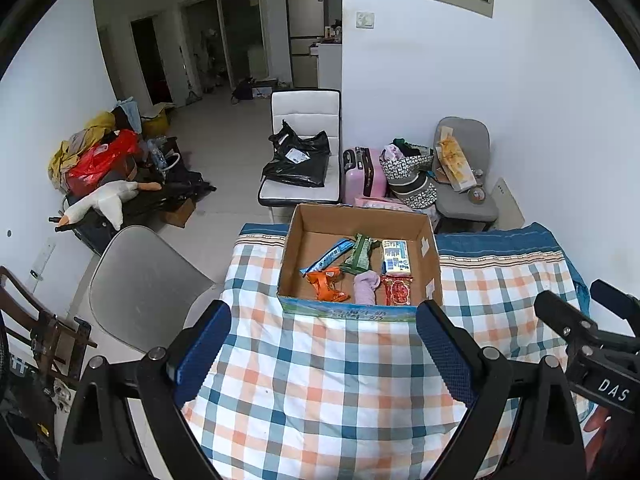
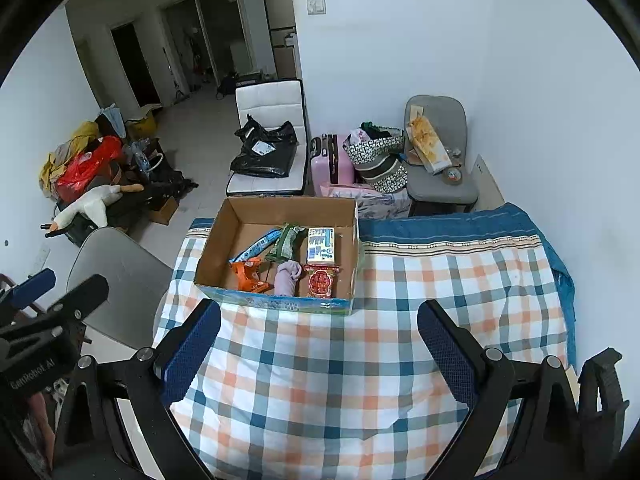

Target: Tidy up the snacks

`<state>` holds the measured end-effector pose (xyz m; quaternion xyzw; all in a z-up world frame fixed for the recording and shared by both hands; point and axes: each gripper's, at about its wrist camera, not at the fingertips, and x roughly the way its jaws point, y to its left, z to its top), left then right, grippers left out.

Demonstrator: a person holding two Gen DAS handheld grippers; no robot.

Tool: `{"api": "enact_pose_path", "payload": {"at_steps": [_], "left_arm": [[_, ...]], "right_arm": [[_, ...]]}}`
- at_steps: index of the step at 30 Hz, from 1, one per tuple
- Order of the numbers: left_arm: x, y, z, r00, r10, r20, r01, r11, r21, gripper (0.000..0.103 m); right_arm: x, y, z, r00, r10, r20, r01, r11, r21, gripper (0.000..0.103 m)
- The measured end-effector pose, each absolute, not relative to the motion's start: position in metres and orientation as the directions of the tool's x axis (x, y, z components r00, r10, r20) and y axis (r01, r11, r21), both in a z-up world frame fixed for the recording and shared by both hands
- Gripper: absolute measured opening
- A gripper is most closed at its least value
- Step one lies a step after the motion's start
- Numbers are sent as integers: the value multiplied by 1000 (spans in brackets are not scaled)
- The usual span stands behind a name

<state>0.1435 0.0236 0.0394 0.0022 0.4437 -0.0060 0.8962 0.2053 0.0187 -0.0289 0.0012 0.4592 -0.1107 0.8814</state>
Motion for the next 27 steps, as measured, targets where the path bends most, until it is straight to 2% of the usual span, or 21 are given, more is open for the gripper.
{"api": "enact_pose_path", "payload": {"at_steps": [27], "left_arm": [[144, 31, 53, 636, 7, -772, 1, 1000, 9, 95]], "right_arm": [[204, 14, -21, 574, -218, -789, 217, 970, -110, 100]]}}
